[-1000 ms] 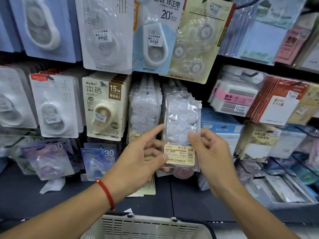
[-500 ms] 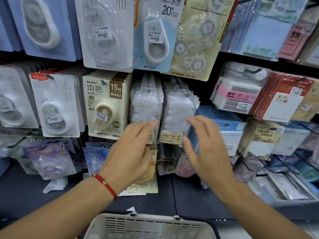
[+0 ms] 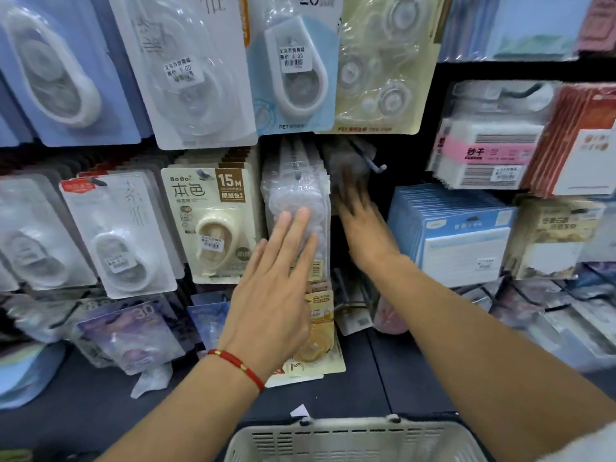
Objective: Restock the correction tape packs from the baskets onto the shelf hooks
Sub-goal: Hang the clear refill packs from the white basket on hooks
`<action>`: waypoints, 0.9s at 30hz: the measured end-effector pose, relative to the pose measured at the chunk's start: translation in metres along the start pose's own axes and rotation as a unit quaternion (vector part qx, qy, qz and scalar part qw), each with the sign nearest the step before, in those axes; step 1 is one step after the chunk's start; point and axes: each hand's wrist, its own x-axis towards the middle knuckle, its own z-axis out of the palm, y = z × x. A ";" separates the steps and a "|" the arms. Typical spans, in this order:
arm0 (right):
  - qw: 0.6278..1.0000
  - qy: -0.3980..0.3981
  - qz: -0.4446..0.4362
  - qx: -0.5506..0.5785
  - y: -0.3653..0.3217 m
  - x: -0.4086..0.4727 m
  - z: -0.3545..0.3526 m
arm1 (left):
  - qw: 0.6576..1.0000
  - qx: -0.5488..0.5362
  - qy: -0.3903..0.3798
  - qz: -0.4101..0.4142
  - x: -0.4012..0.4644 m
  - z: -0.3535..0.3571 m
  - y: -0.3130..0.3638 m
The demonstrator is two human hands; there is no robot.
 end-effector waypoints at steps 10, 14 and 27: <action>0.967 0.213 -0.024 0.139 -0.002 -0.096 0.017 | 0.995 -0.065 0.023 0.067 -0.037 0.006 -0.006; 0.961 0.194 -0.169 0.098 -0.001 -0.164 0.038 | 0.987 -0.092 -0.105 0.080 -0.096 0.031 -0.008; 0.844 -0.536 0.025 -0.005 -0.015 -0.379 0.240 | 0.844 0.108 -0.511 -0.118 -0.253 0.131 0.022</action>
